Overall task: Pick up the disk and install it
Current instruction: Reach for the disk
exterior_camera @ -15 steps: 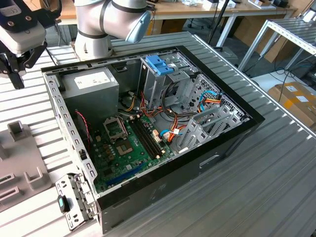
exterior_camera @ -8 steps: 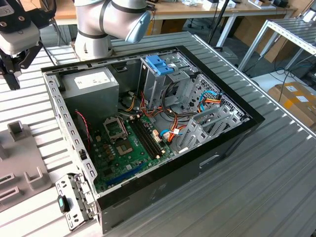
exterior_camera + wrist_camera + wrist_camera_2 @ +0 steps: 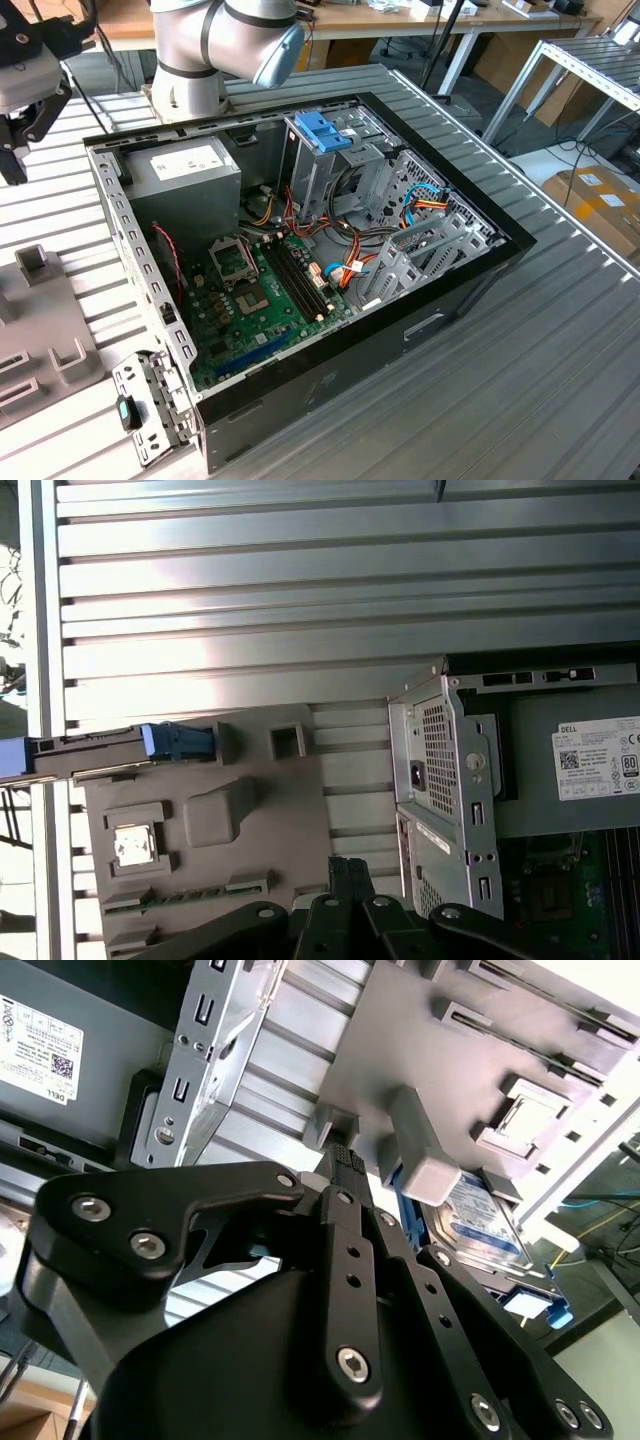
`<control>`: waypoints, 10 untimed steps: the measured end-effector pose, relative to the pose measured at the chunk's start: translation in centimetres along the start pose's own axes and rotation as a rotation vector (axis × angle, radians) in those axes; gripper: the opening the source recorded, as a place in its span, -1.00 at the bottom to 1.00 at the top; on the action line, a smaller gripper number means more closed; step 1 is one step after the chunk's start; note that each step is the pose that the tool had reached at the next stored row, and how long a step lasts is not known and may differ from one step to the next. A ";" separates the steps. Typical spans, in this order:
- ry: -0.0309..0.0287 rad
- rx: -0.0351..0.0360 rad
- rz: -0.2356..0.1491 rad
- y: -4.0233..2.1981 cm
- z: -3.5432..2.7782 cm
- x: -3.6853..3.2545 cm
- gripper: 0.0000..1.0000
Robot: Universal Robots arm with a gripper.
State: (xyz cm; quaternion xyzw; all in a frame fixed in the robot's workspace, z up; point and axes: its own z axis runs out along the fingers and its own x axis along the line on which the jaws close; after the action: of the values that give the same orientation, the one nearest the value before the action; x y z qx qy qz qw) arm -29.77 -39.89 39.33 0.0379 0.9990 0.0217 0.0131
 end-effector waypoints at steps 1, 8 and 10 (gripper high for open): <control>0.0001 0.0000 0.000 -0.01 0.00 0.07 -0.79; 0.0001 0.0000 0.000 -0.06 -0.02 0.76 -0.79; 0.0000 0.0000 0.000 -0.10 -0.04 1.32 -0.79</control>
State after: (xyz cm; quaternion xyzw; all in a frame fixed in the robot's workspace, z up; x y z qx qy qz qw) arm -31.10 -39.89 39.33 0.0379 0.9990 0.0217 0.0131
